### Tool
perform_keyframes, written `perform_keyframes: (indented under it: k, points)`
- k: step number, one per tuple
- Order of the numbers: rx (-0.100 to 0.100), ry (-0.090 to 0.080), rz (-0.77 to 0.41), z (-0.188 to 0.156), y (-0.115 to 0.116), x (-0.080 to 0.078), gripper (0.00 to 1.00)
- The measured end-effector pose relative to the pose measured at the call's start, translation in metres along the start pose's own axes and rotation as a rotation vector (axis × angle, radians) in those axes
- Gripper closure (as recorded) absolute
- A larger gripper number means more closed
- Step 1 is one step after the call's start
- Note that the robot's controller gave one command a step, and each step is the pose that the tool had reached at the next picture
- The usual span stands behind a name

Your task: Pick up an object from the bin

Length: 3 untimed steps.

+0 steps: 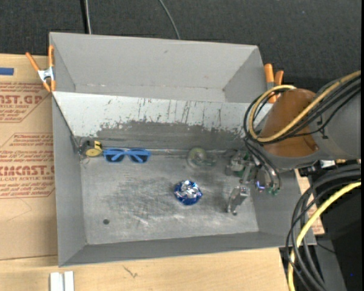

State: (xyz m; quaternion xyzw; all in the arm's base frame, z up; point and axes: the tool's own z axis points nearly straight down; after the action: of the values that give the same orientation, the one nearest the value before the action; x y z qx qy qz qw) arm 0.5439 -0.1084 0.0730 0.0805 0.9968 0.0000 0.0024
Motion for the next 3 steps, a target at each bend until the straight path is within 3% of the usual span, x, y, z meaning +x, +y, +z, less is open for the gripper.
perform_keyframes:
  k: [1, 2, 3]
  points:
    - [-0.002, 0.007, -0.155, -0.035, 0.044, 0.072, 0.0]
    - [-0.001, -0.001, -0.249, 0.002, 0.131, 0.065, 0.0]
    - [-0.001, -0.001, -0.367, 0.001, 0.196, 0.066, 0.0]
